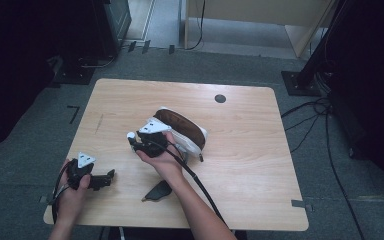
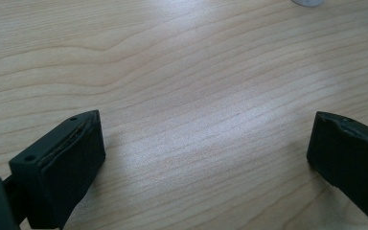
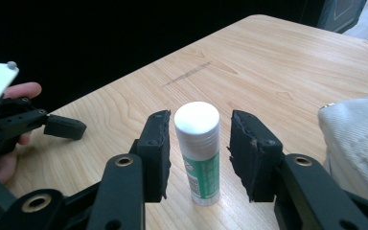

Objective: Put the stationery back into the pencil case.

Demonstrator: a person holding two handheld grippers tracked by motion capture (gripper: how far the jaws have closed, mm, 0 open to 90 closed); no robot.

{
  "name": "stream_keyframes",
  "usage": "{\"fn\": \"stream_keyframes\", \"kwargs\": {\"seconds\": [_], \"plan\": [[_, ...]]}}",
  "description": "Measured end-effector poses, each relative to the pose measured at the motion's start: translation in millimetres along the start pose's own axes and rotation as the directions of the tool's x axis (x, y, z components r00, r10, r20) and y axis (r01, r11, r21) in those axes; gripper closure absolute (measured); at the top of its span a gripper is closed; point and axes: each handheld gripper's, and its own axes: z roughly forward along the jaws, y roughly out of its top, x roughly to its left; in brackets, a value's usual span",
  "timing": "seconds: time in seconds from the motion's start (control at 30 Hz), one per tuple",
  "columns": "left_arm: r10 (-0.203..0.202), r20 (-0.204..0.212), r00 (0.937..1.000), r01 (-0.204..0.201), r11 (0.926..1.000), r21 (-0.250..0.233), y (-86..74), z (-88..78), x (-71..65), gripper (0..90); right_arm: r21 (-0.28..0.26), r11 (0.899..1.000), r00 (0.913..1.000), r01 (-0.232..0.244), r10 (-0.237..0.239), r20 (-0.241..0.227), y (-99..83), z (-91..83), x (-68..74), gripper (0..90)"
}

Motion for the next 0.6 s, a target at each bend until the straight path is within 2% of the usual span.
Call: {"fn": "stream_keyframes", "kwargs": {"seconds": [0.53, 0.6], "plan": [[-0.001, 0.001, 1.0000, 0.001, 1.0000, -0.001, 0.0, 0.1, -0.1, 0.0, 0.024, 1.000, 0.9998, 0.007, -0.008, 0.019, -2.6, 18.8, 2.3, 58.7], [0.001, 0.001, 1.0000, -0.001, 1.0000, 0.000, 0.0, 0.0, -0.1, 0.0, 0.028, 0.999, 0.9994, 0.023, -0.024, 0.027, -4.1, 22.7, 2.7, 61.0]]}}
